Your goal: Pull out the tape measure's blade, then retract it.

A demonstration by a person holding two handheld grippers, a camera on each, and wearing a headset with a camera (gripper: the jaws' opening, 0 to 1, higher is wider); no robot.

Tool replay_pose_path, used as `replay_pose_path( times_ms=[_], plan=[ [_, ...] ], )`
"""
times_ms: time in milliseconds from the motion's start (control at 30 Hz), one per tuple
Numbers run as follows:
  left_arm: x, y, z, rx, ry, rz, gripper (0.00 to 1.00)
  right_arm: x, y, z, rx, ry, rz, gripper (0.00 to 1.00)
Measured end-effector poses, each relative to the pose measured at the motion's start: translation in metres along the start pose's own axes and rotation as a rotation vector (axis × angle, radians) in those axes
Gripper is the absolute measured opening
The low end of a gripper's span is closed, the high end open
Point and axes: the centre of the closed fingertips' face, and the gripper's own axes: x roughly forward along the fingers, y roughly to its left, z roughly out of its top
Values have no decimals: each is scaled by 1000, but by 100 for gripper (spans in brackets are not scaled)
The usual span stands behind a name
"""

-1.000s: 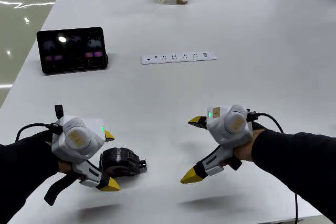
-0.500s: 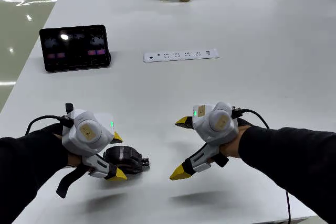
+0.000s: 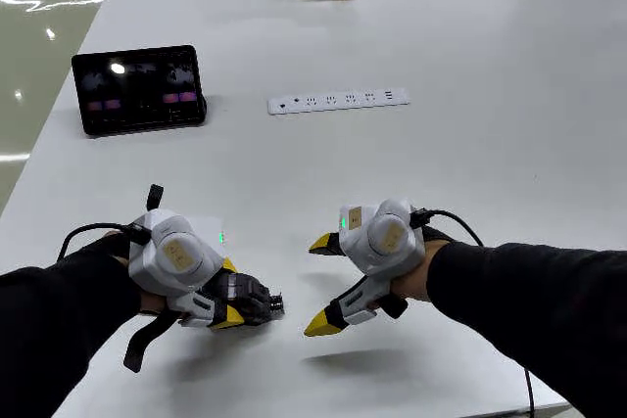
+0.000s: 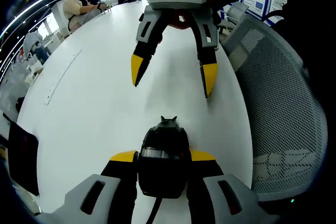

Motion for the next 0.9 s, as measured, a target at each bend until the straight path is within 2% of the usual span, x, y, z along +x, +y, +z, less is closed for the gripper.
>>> replay_pose_path(
  times_ms=[133, 233, 300, 533, 900],
  plan=[
    [0, 1, 0, -5, -9, 3, 30, 7, 3, 3, -3, -6, 19, 58],
    [0, 1, 0, -7, -11, 2, 30, 14, 4, 5, -9, 2, 32, 45],
    [0, 1, 0, -6, -11, 2, 30, 19, 3, 4, -16, 10, 32, 41],
    [0, 1, 0, -15, -32, 3, 30, 31, 7, 8, -35, 19, 53, 34],
    [1, 2, -1, -20, -49, 6, 30, 44, 7, 5, -76, 57, 74, 21]
  ],
)
